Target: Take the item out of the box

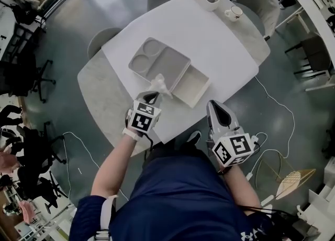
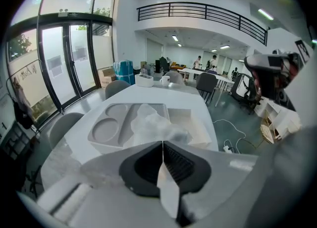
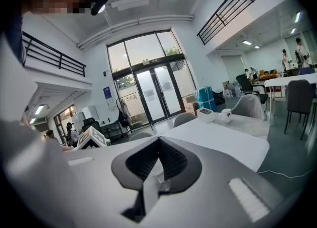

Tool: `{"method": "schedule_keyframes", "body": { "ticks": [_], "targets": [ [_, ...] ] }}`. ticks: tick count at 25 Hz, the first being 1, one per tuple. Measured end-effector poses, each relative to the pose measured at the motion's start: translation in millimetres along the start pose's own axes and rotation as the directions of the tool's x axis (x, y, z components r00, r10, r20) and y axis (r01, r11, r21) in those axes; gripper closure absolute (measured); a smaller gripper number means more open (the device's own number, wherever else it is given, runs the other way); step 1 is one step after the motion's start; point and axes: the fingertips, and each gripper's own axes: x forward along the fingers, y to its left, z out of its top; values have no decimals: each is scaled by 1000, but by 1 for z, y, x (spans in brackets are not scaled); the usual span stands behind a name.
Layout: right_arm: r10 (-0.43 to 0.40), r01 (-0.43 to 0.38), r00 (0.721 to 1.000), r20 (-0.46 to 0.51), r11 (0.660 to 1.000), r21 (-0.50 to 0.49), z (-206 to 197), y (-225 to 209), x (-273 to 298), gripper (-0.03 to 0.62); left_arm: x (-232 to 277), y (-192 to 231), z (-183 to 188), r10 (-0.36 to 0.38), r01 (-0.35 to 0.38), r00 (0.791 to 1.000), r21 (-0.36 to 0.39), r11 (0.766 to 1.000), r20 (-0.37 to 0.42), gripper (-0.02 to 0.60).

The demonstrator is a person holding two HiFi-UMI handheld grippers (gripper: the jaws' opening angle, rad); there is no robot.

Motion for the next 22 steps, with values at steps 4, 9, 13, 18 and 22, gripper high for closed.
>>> {"method": "schedule_keyframes", "body": {
  "ticks": [4, 9, 13, 18, 22],
  "targets": [
    [19, -19, 1000, -6, 1000, -13, 1, 8, 6, 592, 2, 23, -39, 32, -34, 998, -35, 999, -57, 574],
    [20, -20, 1000, -12, 999, -27, 3, 11, 7, 592, 16, 35, -79, 31, -40, 989, -62, 997, -146, 574],
    [11, -11, 1000, -15, 999, -33, 4, 10, 7, 592, 31, 42, -102, 23, -42, 978, -88, 995, -208, 574],
    [-4, 4, 1000, -14, 1000, -27, 4, 7, 3, 592, 38, 55, -114, 61, -86, 968, -91, 992, -243, 574],
    [-11, 10, 1000, -17, 1000, -22, 2, 5, 2, 592, 55, 50, -133, 20, -58, 963, -136, 989, -268, 572]
  ]
}}
